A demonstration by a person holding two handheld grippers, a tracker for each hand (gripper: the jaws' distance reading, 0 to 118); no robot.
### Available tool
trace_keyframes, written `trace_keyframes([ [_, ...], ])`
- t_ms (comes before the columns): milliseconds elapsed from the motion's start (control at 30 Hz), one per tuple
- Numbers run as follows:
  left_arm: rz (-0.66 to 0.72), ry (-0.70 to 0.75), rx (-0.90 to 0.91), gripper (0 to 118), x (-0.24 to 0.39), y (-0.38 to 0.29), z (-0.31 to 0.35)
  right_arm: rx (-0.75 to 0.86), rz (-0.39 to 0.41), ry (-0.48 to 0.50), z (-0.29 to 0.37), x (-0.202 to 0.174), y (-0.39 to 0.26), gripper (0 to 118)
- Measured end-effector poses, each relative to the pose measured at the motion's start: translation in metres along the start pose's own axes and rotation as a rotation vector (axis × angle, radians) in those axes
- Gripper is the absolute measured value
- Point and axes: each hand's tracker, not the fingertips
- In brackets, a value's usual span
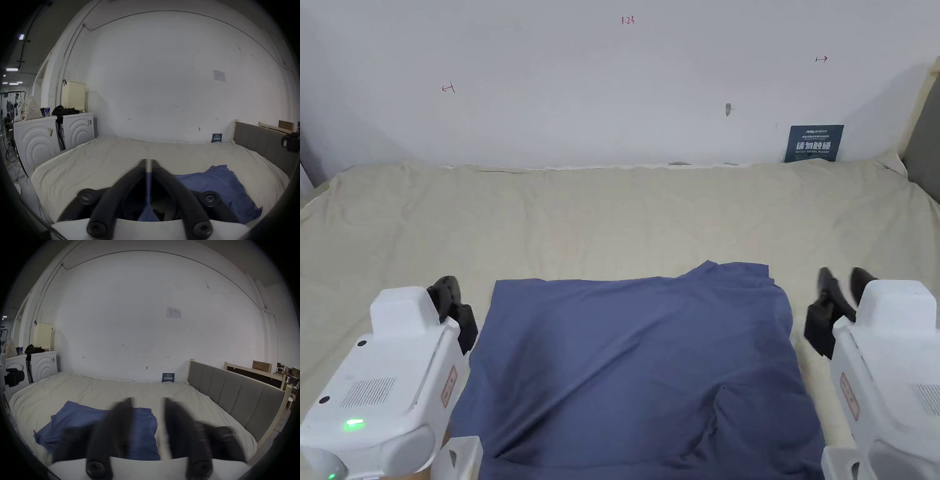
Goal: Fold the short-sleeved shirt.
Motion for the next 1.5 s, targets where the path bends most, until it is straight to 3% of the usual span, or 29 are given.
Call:
trace_keyframes([
  [33,-0.003,-0.004,-0.001,0,-0.002,-0.001,0.003,0.004,0.000,-0.001,0.000,-0.001,0.000,2],
  [233,-0.022,-0.025,-0.077,0,-0.009,-0.010,-0.003,0.000,-0.014,-0.001,-0.003,0.001,0.000,1],
  [567,0.054,-0.058,-0.558,2,-0.060,-0.084,-0.029,-0.047,-0.017,0.006,-0.012,0.003,-0.010,1],
  [600,0.069,-0.060,-0.601,6,-0.067,-0.094,-0.030,-0.054,-0.013,0.006,-0.013,0.003,-0.012,1],
  [633,0.085,-0.063,-0.638,19,-0.073,-0.105,-0.031,-0.062,-0.012,0.007,-0.015,0.003,-0.013,1],
  [700,0.093,-0.047,-0.692,24,-0.082,-0.122,-0.033,-0.076,-0.012,0.008,-0.016,0.003,-0.017,1],
  [800,0.131,-0.032,-0.774,97,-0.090,-0.147,-0.037,-0.099,-0.013,0.008,-0.020,0.001,-0.023,1],
  [833,0.140,-0.020,-0.795,114,-0.091,-0.155,-0.041,-0.108,-0.013,0.009,-0.021,0.001,-0.025,1],
  [867,0.140,-0.006,-0.789,114,-0.092,-0.160,-0.041,-0.116,-0.012,0.012,-0.022,0.001,-0.026,1],
  [967,0.114,0.005,-0.804,97,-0.091,-0.175,-0.050,-0.139,-0.004,0.011,-0.023,0.001,-0.032,1],
  [1000,0.101,0.003,-0.810,84,-0.090,-0.179,-0.050,-0.147,-0.005,0.009,-0.023,0.001,-0.035,1],
  [1067,0.076,-0.001,-0.817,29,-0.086,-0.187,-0.052,-0.165,-0.009,0.004,-0.023,0.003,-0.039,1],
  [1100,0.059,0.004,-0.830,14,-0.083,-0.191,-0.054,-0.179,-0.013,0.000,-0.023,0.005,-0.043,2],
  [1233,0.076,-0.004,-0.820,3,-0.077,-0.189,-0.047,-0.277,-0.038,-0.009,-0.022,0.015,-0.064,7],
  [1267,0.083,0.000,-0.811,3,-0.079,-0.187,-0.045,-0.318,-0.044,-0.015,-0.022,0.018,-0.073,19],
  [1333,0.097,0.001,-0.788,2,-0.078,-0.182,-0.042,-0.431,-0.063,-0.005,-0.025,0.024,-0.099,59],
  [1433,0.096,-0.004,-0.758,2,-0.080,-0.173,-0.038,-0.626,-0.075,0.019,-0.031,0.029,-0.141,104],
  [1500,0.101,-0.009,-0.737,2,-0.079,-0.165,-0.036,-0.701,-0.083,0.017,-0.035,0.030,-0.171,108],
])
